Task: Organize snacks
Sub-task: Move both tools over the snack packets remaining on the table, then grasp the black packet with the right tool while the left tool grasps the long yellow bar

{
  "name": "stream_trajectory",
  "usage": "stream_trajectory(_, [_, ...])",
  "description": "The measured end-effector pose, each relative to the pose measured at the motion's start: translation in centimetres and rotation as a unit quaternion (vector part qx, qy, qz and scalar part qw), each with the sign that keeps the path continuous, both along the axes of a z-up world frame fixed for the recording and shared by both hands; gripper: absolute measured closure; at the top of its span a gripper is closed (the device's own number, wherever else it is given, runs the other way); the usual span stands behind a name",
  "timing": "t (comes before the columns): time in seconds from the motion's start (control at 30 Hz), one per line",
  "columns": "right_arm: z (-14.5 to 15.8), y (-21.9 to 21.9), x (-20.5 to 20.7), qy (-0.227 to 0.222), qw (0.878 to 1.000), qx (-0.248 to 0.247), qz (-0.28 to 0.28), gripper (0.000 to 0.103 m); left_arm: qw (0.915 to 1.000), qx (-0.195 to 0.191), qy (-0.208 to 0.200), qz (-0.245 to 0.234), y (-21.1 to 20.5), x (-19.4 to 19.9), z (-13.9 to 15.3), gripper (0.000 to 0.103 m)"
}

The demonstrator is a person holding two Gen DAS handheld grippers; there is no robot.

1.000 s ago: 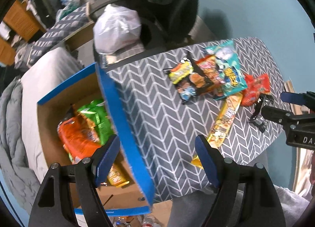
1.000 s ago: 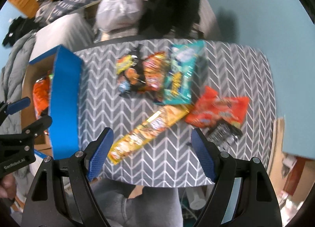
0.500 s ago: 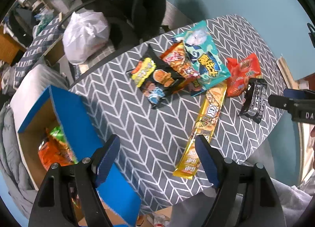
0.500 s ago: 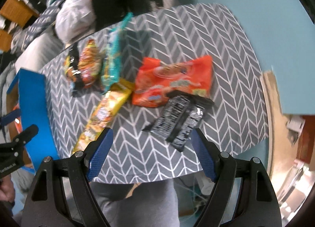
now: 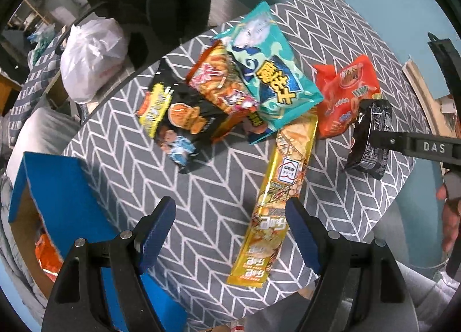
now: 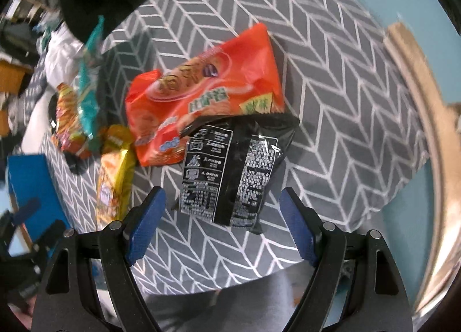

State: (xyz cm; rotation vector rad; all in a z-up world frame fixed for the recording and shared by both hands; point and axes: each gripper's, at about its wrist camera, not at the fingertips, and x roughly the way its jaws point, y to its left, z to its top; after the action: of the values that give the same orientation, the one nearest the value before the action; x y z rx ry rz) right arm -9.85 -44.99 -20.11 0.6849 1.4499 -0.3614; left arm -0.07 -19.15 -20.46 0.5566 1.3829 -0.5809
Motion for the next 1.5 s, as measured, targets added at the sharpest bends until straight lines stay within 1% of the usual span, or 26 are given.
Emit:
stream_trajectory(0.1, [-1.0,-0.3,0.2,0.001,1.0,0.009,-0.014,0.023,1.0,0.001,0.0,-0.007,-0.7,-0.5,-0.4,0.023])
stream_trajectory(0.23, [-1.9,0.0,0.9,0.003,1.0,0.006,-0.013,0.023,0.9999,0.0,0.013,-0.006,-1.4,-1.0,-1.3,0.023])
stream_trajectory(0.43, [-3.2,0.9,2.0,0.021,0.999,-0.025,0.0,0.023,0.9994,0.008,0.033,-0.01,-2.2,-1.4,-2.7,0.023])
stream_trajectory(0.5, [-3.6,0.9,2.2,0.023,0.999,-0.033,0.004,0.023,0.9992,0.012,0.036,-0.015,-2.5,-1.7,-3.2,0.021])
stream_trajectory(0.57, [-4.2,1.5,2.4,0.028,0.999,-0.041,0.019,0.023,0.9988,0.021,0.04,-0.02,-2.9,-1.9,-4.0,0.021])
stream_trajectory(0.6, [-4.2,1.9,2.4,0.025,0.998,-0.048,0.024,0.024,0.9986,0.024,0.043,-0.021,-3.1,-1.9,-4.4,0.021])
stream_trajectory(0.67, [-4.2,2.5,2.4,0.023,0.997,-0.059,0.039,0.033,0.9983,0.026,0.048,-0.02,-3.5,-1.9,-5.1,0.021])
stream_trajectory(0.73, [-4.1,3.5,1.7,0.018,0.996,-0.061,0.055,0.039,0.998,0.033,0.052,-0.016,-3.6,-1.8,-5.8,0.021])
stream_trajectory(0.93, [-4.2,5.2,-1.0,0.02,0.995,-0.052,0.086,0.04,0.9982,0.029,0.049,-0.016,-4.7,-2.2,-7.1,0.021])
stream_trajectory(1.03, [-4.2,6.2,-2.1,0.021,0.993,-0.054,0.101,0.04,0.9983,0.034,0.044,-0.016,-5.3,-2.5,-8.1,0.022])
stream_trajectory(1.13, [-3.8,6.9,-3.6,0.019,0.992,-0.056,0.111,0.04,0.9982,0.039,0.041,-0.018,-5.5,-2.7,-8.9,0.029])
stream_trajectory(1.17, [-3.7,7.0,-3.9,0.018,0.992,-0.056,0.112,0.04,0.9983,0.04,0.039,-0.019,-5.7,-2.8,-9.0,0.037])
stream_trajectory(1.2, [-3.7,7.0,-4.1,0.016,0.992,-0.056,0.114,0.04,0.9982,0.041,0.038,-0.019,-5.7,-2.9,-9.2,0.047])
stream_trajectory(1.23, [-3.5,7.1,-4.3,0.015,0.992,-0.056,0.116,0.04,0.9981,0.043,0.04,-0.018,-5.8,-3.1,-9.5,0.053])
stream_trajectory(1.27, [-3.1,6.5,-4.9,0.015,0.991,-0.056,0.119,0.04,0.998,0.042,0.046,-0.016,-5.7,-3.1,-9.7,0.062])
stream_trajectory(1.3, [-3.0,6.6,-5.2,0.014,0.991,-0.058,0.122,0.04,0.9981,0.033,0.051,-0.013,-5.3,-3.0,-9.5,0.065])
stream_trajectory(1.33, [-2.3,5.6,-5.4,0.013,0.99,-0.059,0.126,0.04,0.9984,0.027,0.048,-0.011,-5.2,-3.0,-9.4,0.065])
stream_trajectory(1.37, [-2.1,5.6,-5.6,0.012,0.99,-0.061,0.129,0.04,0.9986,0.024,0.046,-0.012,-4.9,-3.2,-9.2,0.066])
stream_trajectory(1.43, [-1.7,5.5,-6.0,0.011,0.989,-0.063,0.137,0.04,0.9987,0.023,0.04,-0.022,-4.8,-3.7,-9.1,0.067])
stream_trajectory(1.5, [-0.5,6.4,-6.0,0.012,0.988,-0.064,0.14,0.04,0.9985,0.024,0.034,-0.034,-4.9,-4.6,-8.8,0.069])
